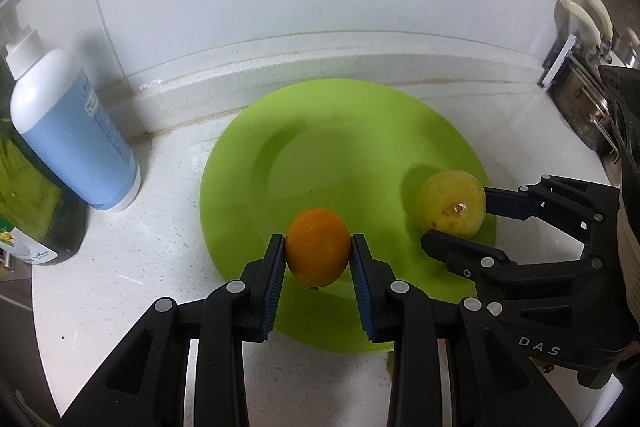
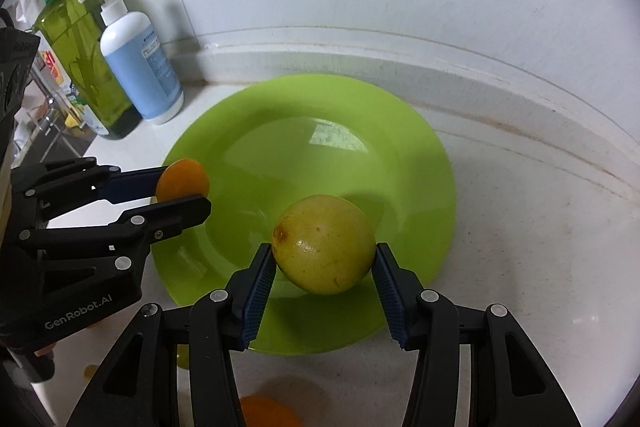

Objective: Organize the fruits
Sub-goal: 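Open the left tool releasing the orange while the right tool releases the apple onto the plate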

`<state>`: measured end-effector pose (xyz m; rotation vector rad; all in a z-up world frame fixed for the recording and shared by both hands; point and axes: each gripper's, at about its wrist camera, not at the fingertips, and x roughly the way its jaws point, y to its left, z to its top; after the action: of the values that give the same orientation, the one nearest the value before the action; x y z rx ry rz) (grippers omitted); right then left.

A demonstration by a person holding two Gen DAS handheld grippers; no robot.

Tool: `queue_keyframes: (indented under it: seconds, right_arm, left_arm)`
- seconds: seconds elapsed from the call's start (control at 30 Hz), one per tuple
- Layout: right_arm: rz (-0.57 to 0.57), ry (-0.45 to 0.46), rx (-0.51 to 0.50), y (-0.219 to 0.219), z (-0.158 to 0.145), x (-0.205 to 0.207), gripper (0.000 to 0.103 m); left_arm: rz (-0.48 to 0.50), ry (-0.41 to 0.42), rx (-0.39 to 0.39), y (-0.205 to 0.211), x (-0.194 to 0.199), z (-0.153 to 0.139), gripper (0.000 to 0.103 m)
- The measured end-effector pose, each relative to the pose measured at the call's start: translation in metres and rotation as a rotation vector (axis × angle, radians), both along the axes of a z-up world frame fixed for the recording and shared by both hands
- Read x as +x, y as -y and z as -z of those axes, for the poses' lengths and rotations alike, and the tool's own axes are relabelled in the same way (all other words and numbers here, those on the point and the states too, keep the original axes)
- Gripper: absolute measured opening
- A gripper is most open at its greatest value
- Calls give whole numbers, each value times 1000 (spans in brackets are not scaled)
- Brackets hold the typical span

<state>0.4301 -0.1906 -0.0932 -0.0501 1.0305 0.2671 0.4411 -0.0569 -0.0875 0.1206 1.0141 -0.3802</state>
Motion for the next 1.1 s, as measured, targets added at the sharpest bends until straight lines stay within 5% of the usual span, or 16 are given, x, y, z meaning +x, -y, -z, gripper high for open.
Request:
queue_keyframes:
  seconds: [0.4, 0.63, 0.77, 1.1]
  right_arm:
    - [2, -8, 8, -1, 4, 4, 51]
    - [23, -3, 56, 6, 1, 4, 51]
    - [29, 61, 42, 5, -17, -9, 59]
    - [76, 287, 1, -1, -82, -73, 59]
  left_arm:
    - [-6, -22, 6, 4, 7, 10, 34]
    - [-42, 56, 0, -4, -5, -10, 61]
    - [-65, 105, 2, -13, -18, -24, 65]
    - [-105, 224, -63, -37, -83, -74, 78]
